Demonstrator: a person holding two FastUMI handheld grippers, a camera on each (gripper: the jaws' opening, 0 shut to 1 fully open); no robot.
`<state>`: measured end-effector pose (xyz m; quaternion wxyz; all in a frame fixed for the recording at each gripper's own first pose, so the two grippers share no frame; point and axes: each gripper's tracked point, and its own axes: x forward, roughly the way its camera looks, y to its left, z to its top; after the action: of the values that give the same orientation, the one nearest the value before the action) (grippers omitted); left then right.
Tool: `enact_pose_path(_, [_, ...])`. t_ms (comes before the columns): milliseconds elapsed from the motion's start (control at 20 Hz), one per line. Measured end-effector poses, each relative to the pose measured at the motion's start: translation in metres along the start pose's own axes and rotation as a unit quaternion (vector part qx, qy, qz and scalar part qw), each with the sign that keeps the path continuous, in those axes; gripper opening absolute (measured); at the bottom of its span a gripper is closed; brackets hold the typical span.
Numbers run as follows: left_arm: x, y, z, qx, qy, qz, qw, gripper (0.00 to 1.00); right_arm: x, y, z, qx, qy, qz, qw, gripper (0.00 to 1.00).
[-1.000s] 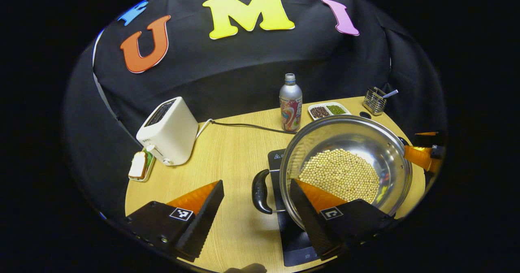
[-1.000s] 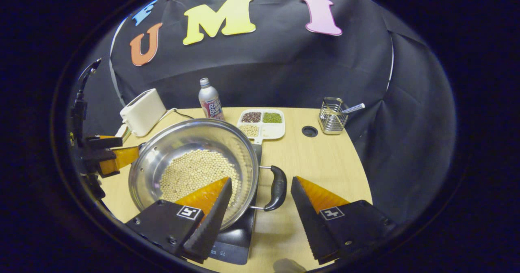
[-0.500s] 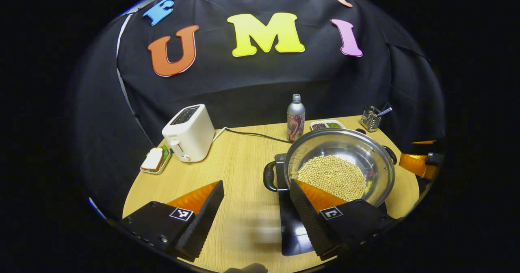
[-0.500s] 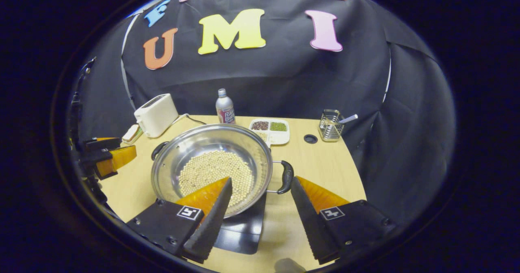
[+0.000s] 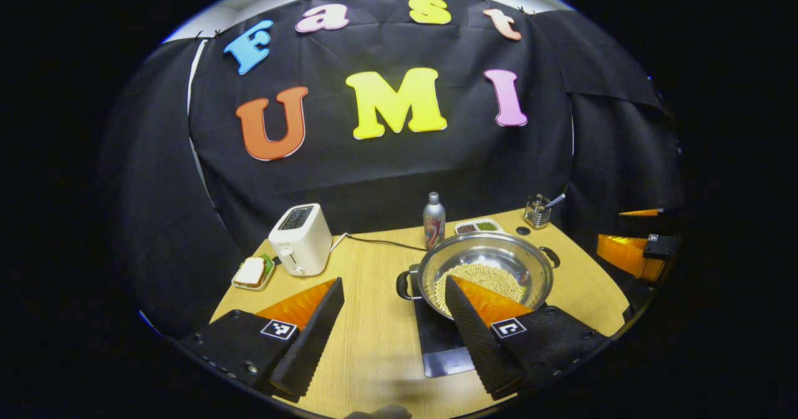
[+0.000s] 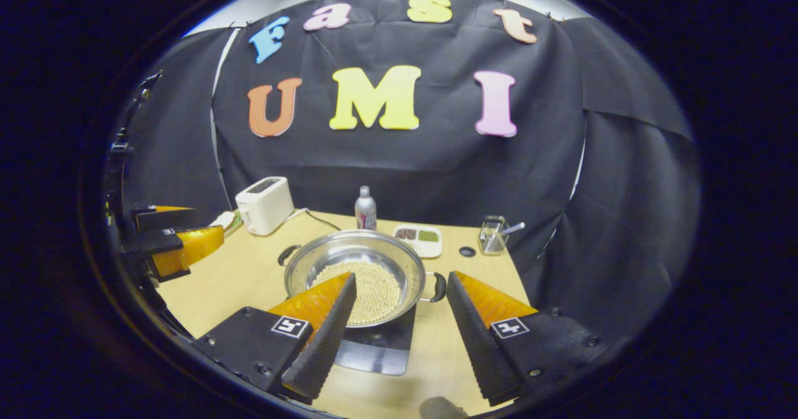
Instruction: First push the handle of the pot to place it horizontally, then grasp the pot with both hands and set it on the induction cooktop.
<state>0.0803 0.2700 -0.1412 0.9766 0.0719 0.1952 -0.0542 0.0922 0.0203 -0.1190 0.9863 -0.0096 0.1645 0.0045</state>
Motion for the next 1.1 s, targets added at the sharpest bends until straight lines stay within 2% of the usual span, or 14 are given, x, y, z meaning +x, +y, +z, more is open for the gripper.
enact_pose_path(200, [-0.047,0.012,0.048,0.0,-0.065,0.008,0.998,0.97,-0.07,0.0,0.059,0.01,-0.086,-0.005,0.996,0.93])
enact_pose_path(300, [-0.077,0.017,0.071,-0.007,-0.098,0.008,0.995,0.97,-0.101,0.003,0.081,0.007,-0.12,-0.007,0.993,1.0])
enact_pose_path(450, [-0.117,0.021,0.087,-0.028,-0.129,0.004,0.991,0.96,-0.147,0.004,0.105,0.007,-0.165,-0.009,0.986,1.0])
enact_pose_path(700, [-0.173,0.027,0.092,-0.057,-0.155,0.021,0.986,0.97,-0.197,-0.009,0.105,0.029,-0.196,-0.004,0.98,1.0])
enact_pose_path(850, [-0.205,0.027,0.084,-0.055,-0.161,0.046,0.984,0.96,-0.215,-0.026,0.093,0.039,-0.2,0.005,0.979,1.0])
enact_pose_path(950, [-0.221,0.02,0.085,-0.06,-0.169,0.06,0.982,0.96,-0.224,-0.044,0.082,0.037,-0.18,-0.002,0.983,1.0])
enact_pose_path(1100, [-0.237,-0.001,0.076,-0.069,-0.167,0.052,0.982,0.97,-0.244,-0.065,0.072,0.032,-0.186,-0.009,0.982,1.0])
